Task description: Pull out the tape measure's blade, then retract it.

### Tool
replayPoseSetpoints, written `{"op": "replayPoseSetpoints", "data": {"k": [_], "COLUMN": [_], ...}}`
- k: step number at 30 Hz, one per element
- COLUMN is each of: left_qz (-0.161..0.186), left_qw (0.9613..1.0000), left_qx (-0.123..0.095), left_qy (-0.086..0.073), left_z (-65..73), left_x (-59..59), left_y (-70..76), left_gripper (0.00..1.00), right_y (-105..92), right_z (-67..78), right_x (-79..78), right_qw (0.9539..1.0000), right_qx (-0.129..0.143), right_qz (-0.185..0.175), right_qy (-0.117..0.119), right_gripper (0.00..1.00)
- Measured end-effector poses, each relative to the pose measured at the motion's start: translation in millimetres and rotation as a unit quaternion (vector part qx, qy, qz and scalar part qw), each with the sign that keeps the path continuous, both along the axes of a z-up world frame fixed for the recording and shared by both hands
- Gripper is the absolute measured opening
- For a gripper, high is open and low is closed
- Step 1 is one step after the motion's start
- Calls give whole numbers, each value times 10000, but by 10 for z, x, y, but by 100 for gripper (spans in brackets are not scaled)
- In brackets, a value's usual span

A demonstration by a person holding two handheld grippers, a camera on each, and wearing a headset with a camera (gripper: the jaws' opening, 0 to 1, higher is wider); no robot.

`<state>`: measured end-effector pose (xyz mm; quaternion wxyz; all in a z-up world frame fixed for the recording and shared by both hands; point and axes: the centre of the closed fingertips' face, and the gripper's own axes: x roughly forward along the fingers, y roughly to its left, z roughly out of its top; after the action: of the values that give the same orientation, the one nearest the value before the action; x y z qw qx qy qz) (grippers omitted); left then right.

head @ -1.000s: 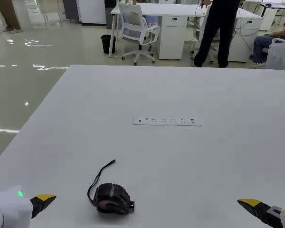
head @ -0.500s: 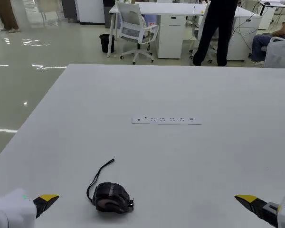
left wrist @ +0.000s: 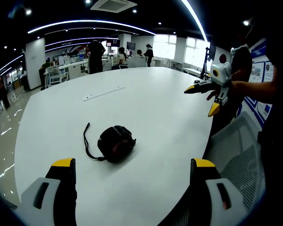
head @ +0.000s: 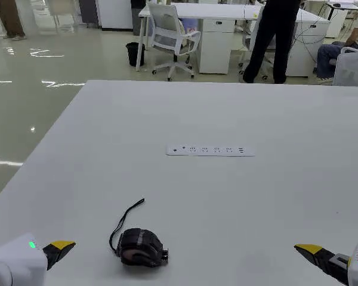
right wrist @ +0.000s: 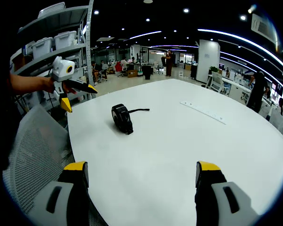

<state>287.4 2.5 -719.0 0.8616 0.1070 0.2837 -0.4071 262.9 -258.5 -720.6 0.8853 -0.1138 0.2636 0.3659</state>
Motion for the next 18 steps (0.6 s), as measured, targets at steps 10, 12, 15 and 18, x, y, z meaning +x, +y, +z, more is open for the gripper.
{"op": "replayPoseSetpoints", "data": {"k": [10,12,15,18], "left_qz": [0,-6,-4,7], "left_qw": [10000,10000,10000,10000], "left_qx": [-12,-9,-19,-21], "left_qy": [-41,-62,-66,-80], "left_z": [6,9,13,20], "left_x": [-16,-16,-15,-11], "left_y": [-5,-8,-11,-11], "left_gripper": [99,99,99,99], "right_y": [7,7,4,1], "right_z": [12,15,12,16], "right_x": [1,5,5,8], "right_qw": [10000,10000,10000,10000], "right_qx": [-4,3,-5,1], "right_qz": [18,19,18,7], "right_qy": [-46,-56,-53,-53], "right_gripper": [97,97,97,97]}}
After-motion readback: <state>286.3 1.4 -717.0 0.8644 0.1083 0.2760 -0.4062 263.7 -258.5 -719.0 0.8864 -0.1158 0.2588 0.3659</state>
